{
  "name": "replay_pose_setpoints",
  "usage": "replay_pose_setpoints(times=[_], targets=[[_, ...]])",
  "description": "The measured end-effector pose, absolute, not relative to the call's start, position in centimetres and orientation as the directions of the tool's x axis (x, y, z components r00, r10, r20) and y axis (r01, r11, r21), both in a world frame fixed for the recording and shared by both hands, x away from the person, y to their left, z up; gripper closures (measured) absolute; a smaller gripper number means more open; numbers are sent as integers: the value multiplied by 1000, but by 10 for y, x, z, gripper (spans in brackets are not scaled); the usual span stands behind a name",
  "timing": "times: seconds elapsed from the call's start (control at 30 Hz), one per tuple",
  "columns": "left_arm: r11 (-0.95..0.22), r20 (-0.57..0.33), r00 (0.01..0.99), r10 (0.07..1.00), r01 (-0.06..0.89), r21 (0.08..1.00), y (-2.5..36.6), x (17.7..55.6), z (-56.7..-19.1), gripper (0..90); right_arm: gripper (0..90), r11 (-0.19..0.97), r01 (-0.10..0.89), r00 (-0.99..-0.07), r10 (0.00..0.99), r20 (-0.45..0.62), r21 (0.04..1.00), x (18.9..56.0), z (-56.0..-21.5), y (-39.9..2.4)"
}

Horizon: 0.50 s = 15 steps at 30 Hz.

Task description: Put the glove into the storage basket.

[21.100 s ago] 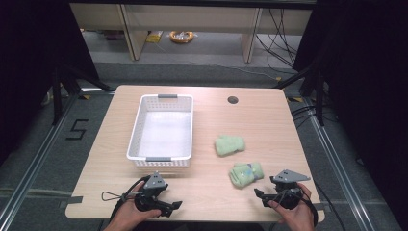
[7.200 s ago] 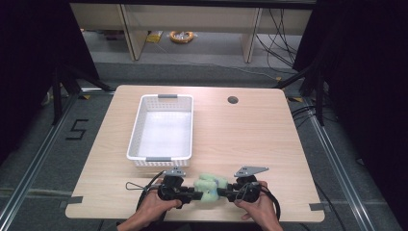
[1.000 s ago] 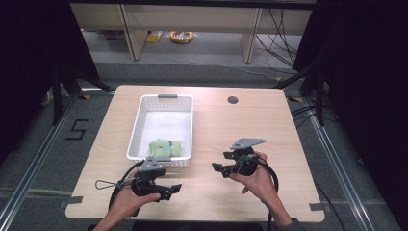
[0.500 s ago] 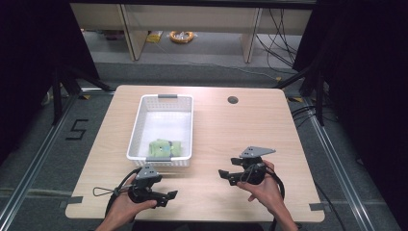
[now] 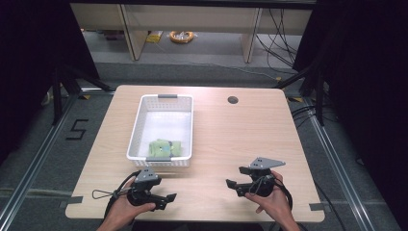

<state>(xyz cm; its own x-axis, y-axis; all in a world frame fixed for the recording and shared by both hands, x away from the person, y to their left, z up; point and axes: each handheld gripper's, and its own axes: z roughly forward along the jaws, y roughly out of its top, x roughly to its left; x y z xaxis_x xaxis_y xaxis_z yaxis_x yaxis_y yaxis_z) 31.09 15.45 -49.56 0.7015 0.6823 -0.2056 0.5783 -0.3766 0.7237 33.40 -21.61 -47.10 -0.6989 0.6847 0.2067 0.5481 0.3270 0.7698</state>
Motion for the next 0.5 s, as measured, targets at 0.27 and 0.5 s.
replay_pose_setpoints(times=[0.27,0.5], targets=[[-383,-213,706,675,582,717,152,307,-499,165,256,347,546,-701,688,188,763,324,-474,-217],[-389,-204,716,667,569,724,153,304,-498,165,248,342,556,-692,696,194,757,314,-475,-219]])
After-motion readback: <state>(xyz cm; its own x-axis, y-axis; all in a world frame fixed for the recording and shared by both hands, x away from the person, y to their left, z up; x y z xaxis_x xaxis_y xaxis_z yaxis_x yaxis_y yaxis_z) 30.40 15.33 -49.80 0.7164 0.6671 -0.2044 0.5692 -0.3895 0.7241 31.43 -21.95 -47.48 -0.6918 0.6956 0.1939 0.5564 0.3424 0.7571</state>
